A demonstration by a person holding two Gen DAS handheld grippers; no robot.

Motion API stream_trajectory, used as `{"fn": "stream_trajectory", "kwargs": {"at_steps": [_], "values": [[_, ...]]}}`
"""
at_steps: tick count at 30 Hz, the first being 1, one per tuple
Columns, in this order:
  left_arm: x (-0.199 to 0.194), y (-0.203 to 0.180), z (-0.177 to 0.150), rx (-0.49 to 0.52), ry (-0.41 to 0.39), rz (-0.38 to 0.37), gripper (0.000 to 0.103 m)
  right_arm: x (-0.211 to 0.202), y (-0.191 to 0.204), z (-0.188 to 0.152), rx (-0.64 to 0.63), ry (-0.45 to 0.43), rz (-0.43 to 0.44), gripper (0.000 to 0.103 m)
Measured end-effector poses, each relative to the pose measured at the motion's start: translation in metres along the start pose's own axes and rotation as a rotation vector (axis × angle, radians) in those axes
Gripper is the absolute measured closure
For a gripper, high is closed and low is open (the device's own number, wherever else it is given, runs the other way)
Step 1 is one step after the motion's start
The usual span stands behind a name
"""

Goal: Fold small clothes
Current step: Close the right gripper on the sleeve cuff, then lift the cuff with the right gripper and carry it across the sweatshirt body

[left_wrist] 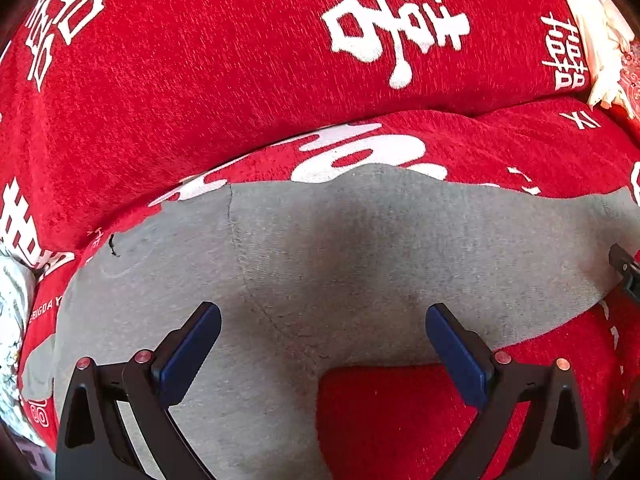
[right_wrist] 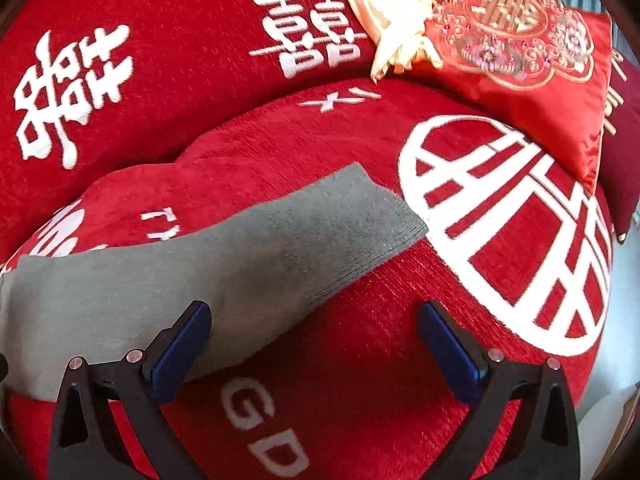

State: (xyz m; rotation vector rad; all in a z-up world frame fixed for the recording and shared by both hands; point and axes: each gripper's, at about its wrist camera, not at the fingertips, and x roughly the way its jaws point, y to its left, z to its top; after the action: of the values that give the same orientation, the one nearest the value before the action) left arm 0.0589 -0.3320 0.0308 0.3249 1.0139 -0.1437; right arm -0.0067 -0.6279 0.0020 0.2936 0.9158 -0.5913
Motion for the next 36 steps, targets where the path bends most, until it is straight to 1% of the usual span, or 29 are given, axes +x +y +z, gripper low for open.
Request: {"fn": "stream_trajectory", "kwargs": {"at_steps": [4,9,13,17,21,22,24,25,26,27,28,29,31,34,35,36], "values": [[0.005,-0.001,0.0,-0.004,0.012,0.003,0.0,0.007,0.003,0.009,-0.031,-0.015,0.0,0.0],[0.007,0.004,0.003,-0.01,0.009,0.003,0.0,0.017,0.009,0.019,-0.06,-0.022,-0.003,0.0],[0.013,0.01,0.007,-0.027,0.018,0.007,0.0,0.02,0.01,0.022,-0.079,-0.036,-0.003,0.007],[0.018,0.015,0.011,-0.051,0.028,-0.002,0.0,0.022,0.009,0.024,-0.087,-0.045,0.011,0.008],[0.02,0.014,0.012,-0.052,0.028,-0.001,0.0,0.025,0.01,0.028,-0.094,-0.051,0.011,0.01],[0.021,0.014,0.012,-0.053,0.029,-0.001,0.0,0.025,0.01,0.029,-0.093,-0.054,0.011,0.013],[0.022,0.015,0.013,-0.058,0.031,-0.002,0.0,0.025,0.009,0.031,-0.092,-0.065,0.006,0.03],[0.023,0.015,0.013,-0.059,0.033,-0.002,0.0,0.026,0.008,0.032,-0.092,-0.072,0.004,0.048],[0.024,0.015,0.013,-0.06,0.036,-0.004,0.0,0.026,0.006,0.034,-0.087,-0.077,0.004,0.072],[0.024,0.015,0.013,-0.06,0.039,-0.004,0.0,0.026,0.003,0.035,-0.075,-0.078,0.014,0.083],[0.024,0.015,0.013,-0.061,0.04,-0.003,0.0,0.027,-0.004,0.038,-0.046,-0.071,0.061,0.096],[0.024,0.015,0.013,-0.061,0.041,-0.003,0.0,0.026,-0.01,0.039,-0.013,-0.063,0.104,0.096],[0.023,0.017,0.012,-0.065,0.036,-0.003,0.0,0.017,-0.024,0.037,0.054,-0.085,0.145,0.096],[0.023,0.024,0.012,-0.08,0.037,0.001,0.0,0.002,-0.04,0.031,0.109,-0.127,0.149,0.096],[0.025,0.026,0.012,-0.081,0.049,0.015,0.0,0.0,-0.042,0.03,0.119,-0.132,0.141,0.097],[0.028,0.027,0.011,-0.077,0.064,0.046,0.0,-0.002,-0.044,0.029,0.124,-0.135,0.123,0.097]]}}
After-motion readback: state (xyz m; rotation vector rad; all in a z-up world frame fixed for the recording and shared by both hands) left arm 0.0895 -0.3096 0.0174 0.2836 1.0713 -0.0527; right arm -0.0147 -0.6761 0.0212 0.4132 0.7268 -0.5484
